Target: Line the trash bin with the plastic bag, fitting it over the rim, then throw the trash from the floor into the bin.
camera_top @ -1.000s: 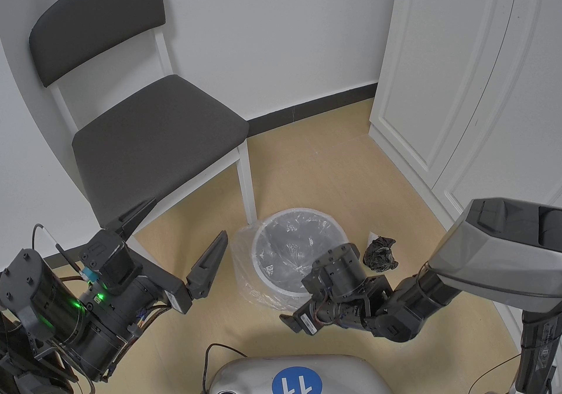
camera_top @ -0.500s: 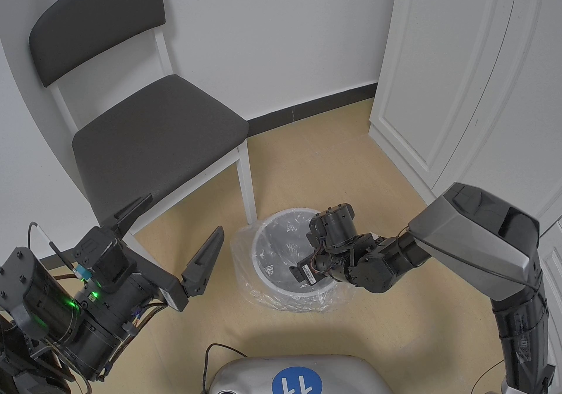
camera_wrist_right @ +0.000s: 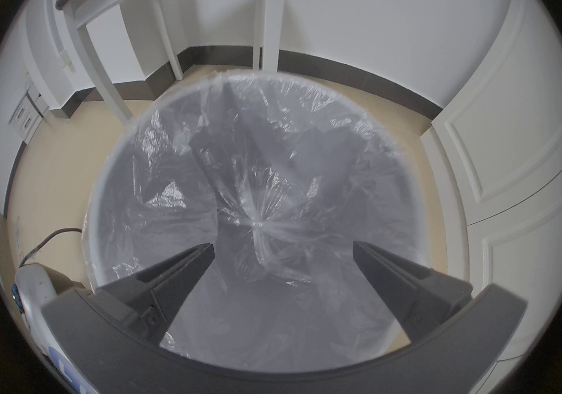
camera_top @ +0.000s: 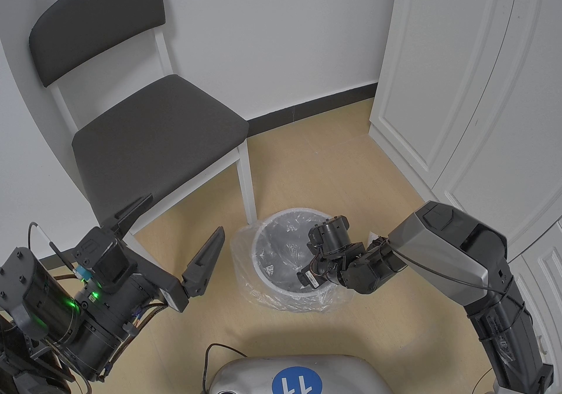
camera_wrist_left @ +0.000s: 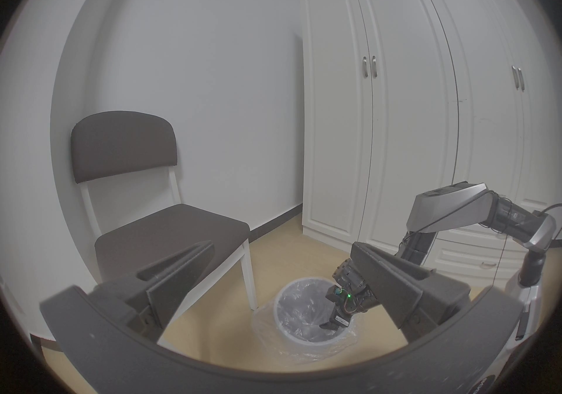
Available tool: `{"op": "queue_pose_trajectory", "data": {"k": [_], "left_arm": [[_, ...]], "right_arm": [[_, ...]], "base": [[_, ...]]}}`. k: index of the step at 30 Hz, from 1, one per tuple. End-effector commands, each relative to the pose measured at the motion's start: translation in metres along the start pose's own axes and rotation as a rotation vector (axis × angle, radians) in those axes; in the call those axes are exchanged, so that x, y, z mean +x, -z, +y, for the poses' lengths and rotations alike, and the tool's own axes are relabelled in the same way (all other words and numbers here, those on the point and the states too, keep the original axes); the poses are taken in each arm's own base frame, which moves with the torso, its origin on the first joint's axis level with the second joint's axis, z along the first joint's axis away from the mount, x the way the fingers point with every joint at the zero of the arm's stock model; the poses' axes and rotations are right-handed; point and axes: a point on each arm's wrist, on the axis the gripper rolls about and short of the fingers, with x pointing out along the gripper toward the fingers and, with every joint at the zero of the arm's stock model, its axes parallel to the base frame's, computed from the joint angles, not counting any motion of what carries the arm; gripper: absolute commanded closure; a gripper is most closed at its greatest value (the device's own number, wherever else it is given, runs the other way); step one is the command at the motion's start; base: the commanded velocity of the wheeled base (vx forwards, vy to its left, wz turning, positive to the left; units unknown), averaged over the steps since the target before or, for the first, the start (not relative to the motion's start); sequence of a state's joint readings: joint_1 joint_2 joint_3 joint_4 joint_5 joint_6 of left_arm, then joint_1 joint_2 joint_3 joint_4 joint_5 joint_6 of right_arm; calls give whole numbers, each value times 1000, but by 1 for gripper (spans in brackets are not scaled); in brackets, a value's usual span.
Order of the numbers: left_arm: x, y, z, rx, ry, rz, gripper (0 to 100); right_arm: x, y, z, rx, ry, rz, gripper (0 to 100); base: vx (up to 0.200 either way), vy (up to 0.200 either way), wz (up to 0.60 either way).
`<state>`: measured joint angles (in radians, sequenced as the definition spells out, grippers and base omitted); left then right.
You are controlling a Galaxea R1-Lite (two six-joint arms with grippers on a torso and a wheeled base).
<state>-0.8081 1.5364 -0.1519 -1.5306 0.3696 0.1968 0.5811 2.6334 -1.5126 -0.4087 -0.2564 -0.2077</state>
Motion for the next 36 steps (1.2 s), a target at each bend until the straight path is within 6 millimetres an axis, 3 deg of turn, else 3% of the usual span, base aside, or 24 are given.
{"op": "queue_pose_trajectory", "data": {"k": [1,12,21,29,35,36], "left_arm": [[1,2,-1,4,2,7,0],[0,5,-1,7,3,22,0],[-4,31,-6,49,40,146,0],[-9,75,-26,140,174,357,0],[3,110,-25,305,174,499,0],[14,121,-22,381,164,520,0]], "right_arm": [[4,9,6,-12,-12,25,0],[-17,-2,26,-45,-57,0,0],[-42,-3,10,-10,-40,13,0],[-136,-8,-23,169,-18,-71,0],[-179,25,-77,294,83,-121,0],[-186,35,-96,339,131,-158,0]], "base": [[0,0,0],[0,0,0],[0,0,0],[0,0,0],[0,0,0],[0,0,0]]}}
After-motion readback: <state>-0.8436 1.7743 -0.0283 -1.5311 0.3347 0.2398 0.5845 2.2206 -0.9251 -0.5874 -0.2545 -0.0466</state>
